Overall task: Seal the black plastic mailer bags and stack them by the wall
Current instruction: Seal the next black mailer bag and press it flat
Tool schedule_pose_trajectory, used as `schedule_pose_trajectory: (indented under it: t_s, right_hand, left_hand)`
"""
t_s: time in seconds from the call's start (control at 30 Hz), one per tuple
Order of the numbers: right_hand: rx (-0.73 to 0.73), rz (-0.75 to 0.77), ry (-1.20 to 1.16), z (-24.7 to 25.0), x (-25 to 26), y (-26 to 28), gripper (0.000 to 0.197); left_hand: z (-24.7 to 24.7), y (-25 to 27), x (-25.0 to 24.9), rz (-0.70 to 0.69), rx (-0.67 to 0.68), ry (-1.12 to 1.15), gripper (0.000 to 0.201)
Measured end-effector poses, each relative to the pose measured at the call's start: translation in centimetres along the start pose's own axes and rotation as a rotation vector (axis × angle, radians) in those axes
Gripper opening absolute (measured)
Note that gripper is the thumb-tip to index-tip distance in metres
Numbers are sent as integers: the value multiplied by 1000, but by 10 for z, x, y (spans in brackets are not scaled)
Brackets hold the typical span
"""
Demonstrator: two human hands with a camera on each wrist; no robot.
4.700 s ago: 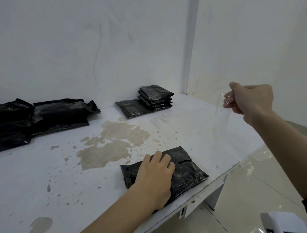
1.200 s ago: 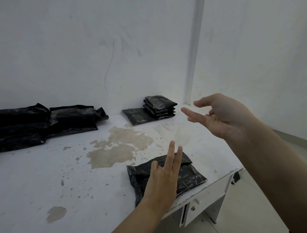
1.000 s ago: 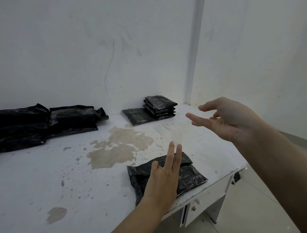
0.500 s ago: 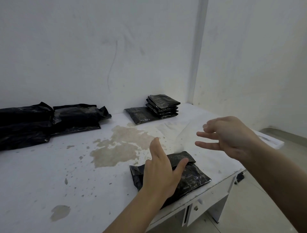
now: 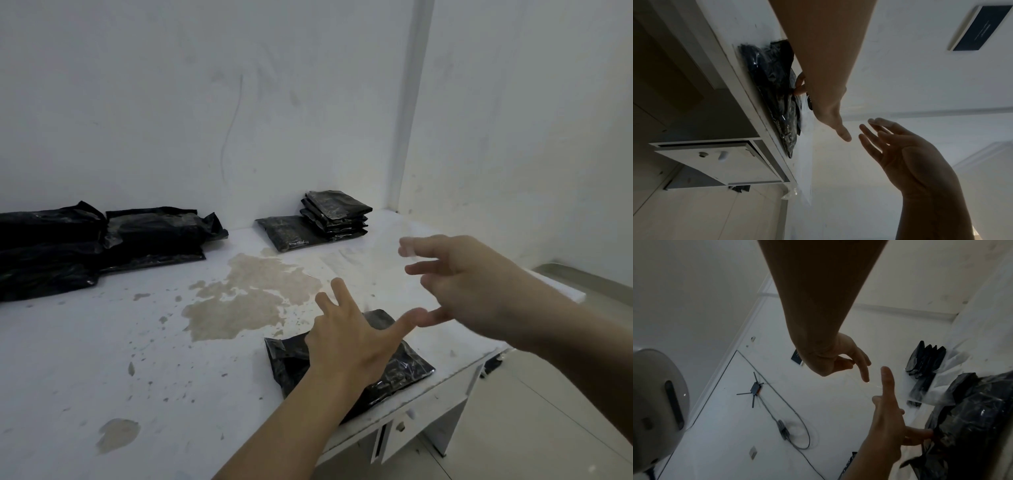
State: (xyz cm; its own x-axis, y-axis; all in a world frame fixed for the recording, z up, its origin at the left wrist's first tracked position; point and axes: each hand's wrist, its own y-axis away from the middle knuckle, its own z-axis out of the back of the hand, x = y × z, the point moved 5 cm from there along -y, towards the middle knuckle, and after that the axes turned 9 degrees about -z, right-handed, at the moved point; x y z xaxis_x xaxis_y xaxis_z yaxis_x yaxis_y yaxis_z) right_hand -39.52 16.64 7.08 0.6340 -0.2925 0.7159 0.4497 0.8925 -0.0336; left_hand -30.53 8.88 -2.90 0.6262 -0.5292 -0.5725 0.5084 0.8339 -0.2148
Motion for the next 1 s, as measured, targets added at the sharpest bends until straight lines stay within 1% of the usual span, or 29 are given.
schedule_pose_trajectory:
  t_s: [0.07, 0.13, 0.23, 0.3, 0.37, 0.47, 0.5, 0.57, 0.6, 0.67, 0.73, 0.87, 0.93, 1.0]
  right_hand:
    - [-6, 90, 199, -3, 4, 0, 50]
    - [-14, 155, 325, -4, 10, 2, 45]
    - [-99, 205, 392, 4, 19, 1, 39]
    - [-194, 224, 425, 13, 25, -3, 32]
    - [-247, 236, 393, 21, 29, -6, 30]
    - [-257, 247, 350, 28, 33, -6, 27]
    - [-265, 256, 329, 30, 35, -6, 23]
    - [-304, 276, 237, 36, 39, -9, 8]
    - [-338, 294, 192, 38, 41, -12, 6]
    - [-402, 310, 120, 43, 40, -20, 14]
    - [-414, 303, 64, 44, 37, -28, 17]
    - [-430, 268, -36, 41, 22, -50, 17]
    - [-457, 235, -106, 41, 13, -62, 21]
    - [-440, 176, -195, 38, 2, -74, 23]
  left_hand:
    - [3, 0, 0, 8, -9, 37, 125]
    - [4, -1, 1, 12, -37, 73, 116]
    - [3, -2, 5, -9, -104, 71, 78]
    - [3, -2, 8, -37, -131, 37, 60]
    - [4, -1, 11, -81, -147, 4, 50]
    - [2, -2, 13, -162, -128, -70, 39]
    - [1, -1, 14, -183, -110, -94, 36]
    - [-2, 0, 19, -208, -68, -136, 28]
    - [-2, 2, 22, -216, -51, -155, 26]
    - [-2, 5, 27, -228, -34, -203, 25]
    - [-1, 8, 31, -227, -45, -241, 28]
    - [4, 13, 33, -227, -103, -243, 29]
    - [4, 13, 34, -249, -131, -227, 27]
    - [0, 11, 36, -291, -179, -237, 23]
